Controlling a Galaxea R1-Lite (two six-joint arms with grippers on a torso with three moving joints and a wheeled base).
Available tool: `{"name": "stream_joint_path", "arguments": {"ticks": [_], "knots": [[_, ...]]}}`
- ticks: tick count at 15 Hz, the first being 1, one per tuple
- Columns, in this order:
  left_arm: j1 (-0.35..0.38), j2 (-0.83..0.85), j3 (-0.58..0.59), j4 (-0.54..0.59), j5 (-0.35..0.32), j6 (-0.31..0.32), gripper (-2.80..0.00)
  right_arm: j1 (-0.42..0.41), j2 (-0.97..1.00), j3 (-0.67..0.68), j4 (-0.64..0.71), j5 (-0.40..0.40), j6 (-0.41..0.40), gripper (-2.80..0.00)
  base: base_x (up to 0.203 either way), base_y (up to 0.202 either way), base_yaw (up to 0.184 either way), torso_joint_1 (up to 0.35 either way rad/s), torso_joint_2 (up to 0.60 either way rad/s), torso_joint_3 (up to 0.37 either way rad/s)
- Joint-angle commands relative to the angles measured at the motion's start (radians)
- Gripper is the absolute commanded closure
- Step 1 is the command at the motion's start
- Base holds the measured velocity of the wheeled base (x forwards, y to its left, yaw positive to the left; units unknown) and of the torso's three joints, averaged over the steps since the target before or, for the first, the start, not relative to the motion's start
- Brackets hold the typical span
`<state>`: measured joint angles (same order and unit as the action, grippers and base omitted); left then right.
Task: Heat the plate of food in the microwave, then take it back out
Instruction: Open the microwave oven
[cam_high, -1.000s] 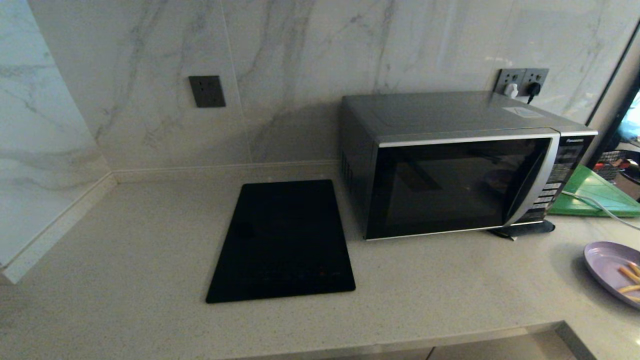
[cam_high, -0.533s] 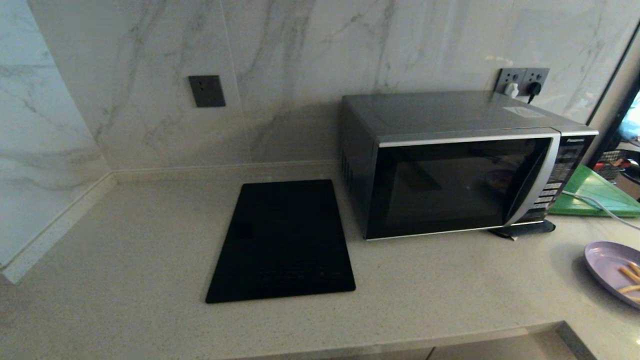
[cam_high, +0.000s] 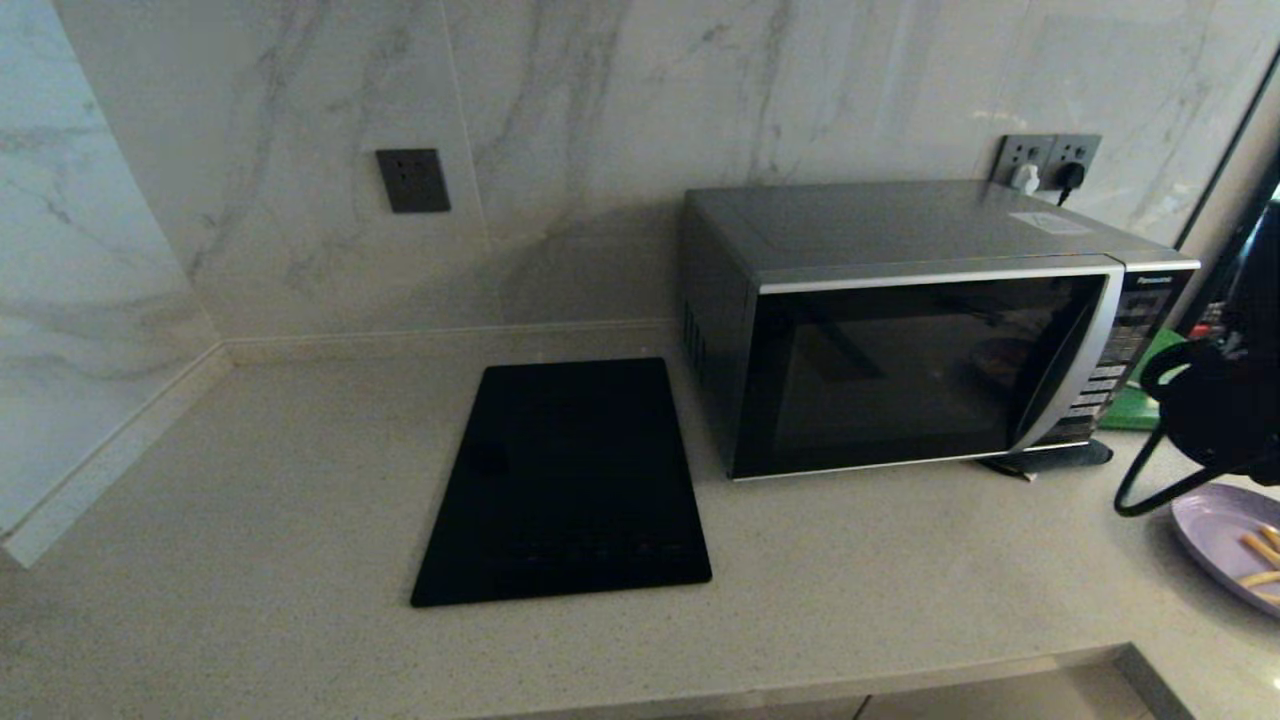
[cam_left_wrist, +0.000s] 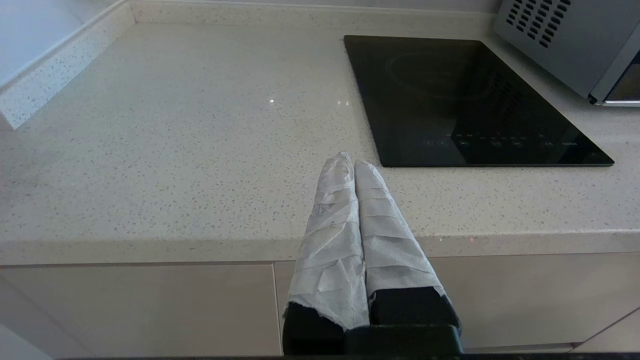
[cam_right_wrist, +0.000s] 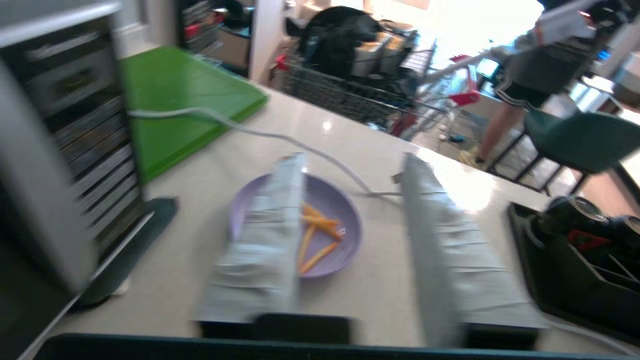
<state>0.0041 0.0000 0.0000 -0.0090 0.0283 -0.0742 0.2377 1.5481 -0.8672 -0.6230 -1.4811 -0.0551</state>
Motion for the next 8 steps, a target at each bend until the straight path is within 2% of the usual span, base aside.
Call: {"name": "stream_joint_path", "arguments": {"ticks": [1,3,6,8], "knots": [[0.001,0.002,0.000,0.000,0.001,-0.001,0.00,0.045,0.047,-0.010,-0.002,-0.007,0.002,-2.80,0.000,0.000,0.000,0.000,0.00,0.000],[0.001,0.002,0.000,0.000,0.001,-0.001,0.00,0.087,0.049,-0.008,0.000,0.018,0.003,-2.80,0.000,0.000,0.000,0.000,0.00,0.000],[0.001,0.002,0.000,0.000,0.001,-0.001,0.00,0.111,0.062,-0.023,0.003,0.115,0.001,-2.80,0.000,0.000,0.000,0.000,0.00,0.000],[0.001,0.002,0.000,0.000,0.001,-0.001,0.00,0.113,0.104,-0.039,0.002,0.121,0.003,-2.80,0.000,0.000,0.000,0.000,0.00,0.000]]}}
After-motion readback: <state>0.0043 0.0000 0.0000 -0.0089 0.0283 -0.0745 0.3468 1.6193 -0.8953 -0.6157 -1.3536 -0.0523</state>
